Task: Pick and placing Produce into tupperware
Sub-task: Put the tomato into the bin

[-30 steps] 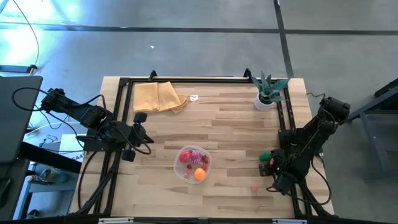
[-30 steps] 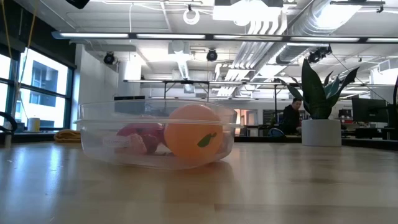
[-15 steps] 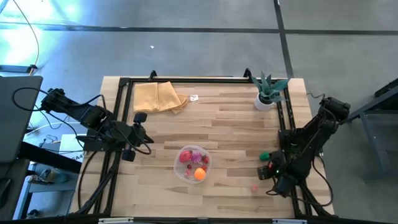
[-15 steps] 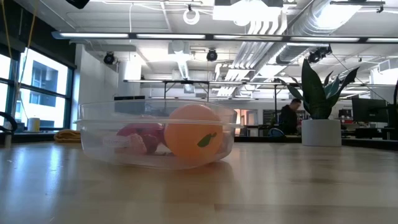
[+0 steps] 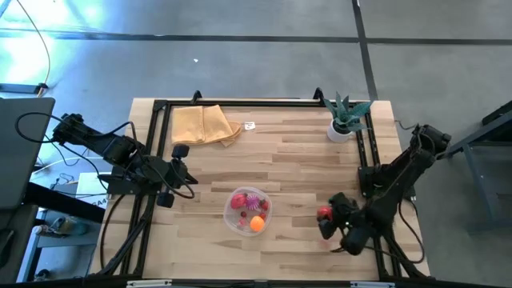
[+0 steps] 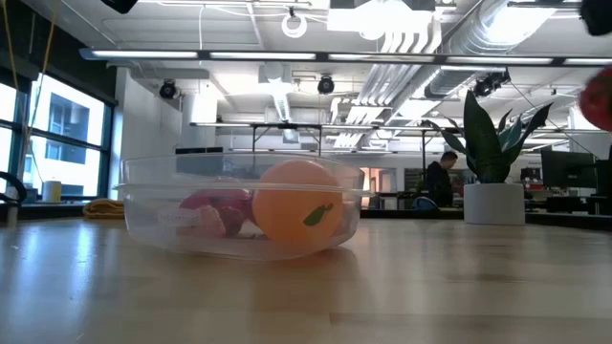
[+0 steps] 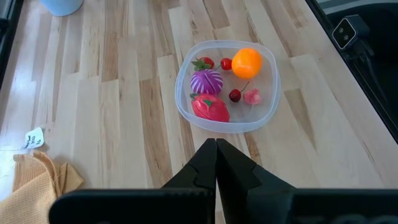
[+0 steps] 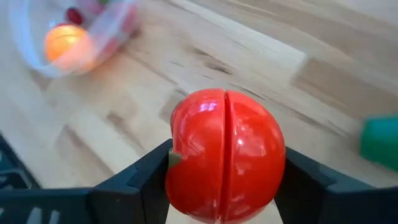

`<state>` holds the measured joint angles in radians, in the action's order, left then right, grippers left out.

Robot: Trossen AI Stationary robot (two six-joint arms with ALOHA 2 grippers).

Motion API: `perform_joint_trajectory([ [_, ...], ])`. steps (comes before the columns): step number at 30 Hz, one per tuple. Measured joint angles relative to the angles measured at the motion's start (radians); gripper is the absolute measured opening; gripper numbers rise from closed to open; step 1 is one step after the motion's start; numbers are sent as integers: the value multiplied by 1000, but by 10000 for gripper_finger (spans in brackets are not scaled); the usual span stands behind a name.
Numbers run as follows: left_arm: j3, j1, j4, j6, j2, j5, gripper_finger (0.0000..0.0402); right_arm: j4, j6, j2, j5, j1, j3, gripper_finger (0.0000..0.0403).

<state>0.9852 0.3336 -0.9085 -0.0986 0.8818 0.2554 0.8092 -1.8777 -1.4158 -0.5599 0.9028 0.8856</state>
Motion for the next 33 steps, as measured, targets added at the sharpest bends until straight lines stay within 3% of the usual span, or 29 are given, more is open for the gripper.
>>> perform_joint_trajectory([
  [8, 0, 0, 0, 0, 0, 0, 1, -141, 548, 0, 46, -226, 102, 213],
  [15, 0, 0, 0, 0, 0, 0, 1, -362, 999, -27, 209, -458, 156, 213],
  [22, 0, 0, 0, 0, 0, 0, 1, -379, 1240, -208, 373, -598, 290, 210],
  [29, 0, 0, 0, 0, 0, 0, 1, -362, 1362, -429, 452, -615, 479, 206],
  [33, 0, 0, 0, 0, 0, 0, 1, -298, 1388, -518, 437, -607, 576, 206],
])
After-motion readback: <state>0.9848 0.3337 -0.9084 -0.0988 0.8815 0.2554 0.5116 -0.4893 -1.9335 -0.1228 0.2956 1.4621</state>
